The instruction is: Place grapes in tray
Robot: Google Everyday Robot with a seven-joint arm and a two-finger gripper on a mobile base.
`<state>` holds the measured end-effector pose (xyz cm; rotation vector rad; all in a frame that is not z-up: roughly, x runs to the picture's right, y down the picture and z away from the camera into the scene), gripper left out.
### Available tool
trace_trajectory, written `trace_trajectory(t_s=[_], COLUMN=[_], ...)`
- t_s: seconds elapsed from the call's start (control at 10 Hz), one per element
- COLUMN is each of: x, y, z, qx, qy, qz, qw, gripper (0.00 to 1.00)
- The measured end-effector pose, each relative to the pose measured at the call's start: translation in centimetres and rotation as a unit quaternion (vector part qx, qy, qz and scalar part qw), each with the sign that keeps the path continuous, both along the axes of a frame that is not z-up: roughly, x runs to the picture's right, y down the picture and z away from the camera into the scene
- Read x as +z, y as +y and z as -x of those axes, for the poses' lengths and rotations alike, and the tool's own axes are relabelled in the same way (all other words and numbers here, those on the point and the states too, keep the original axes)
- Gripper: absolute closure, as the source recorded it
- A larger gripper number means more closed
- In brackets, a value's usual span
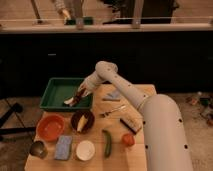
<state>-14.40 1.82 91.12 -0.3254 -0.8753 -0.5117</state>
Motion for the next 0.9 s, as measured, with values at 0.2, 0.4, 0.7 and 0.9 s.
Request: trace_trajectory(t_s=[0.2, 0.4, 0.7, 0.9], x=[-0.01, 0.00, 0.02, 0.02], y=[0.02, 0.02, 0.09, 0.08], z=[0.08, -0.01, 0.04, 0.04], qx=[0.000, 0.000, 0.000, 0.000], qy=[0.000, 0.000, 0.000, 0.000], qz=[0.000, 0.000, 0.001, 0.000], qw=[1.0000, 1.0000, 1.0000, 1.0000], gripper=[0.38, 0.23, 0.20, 0.20])
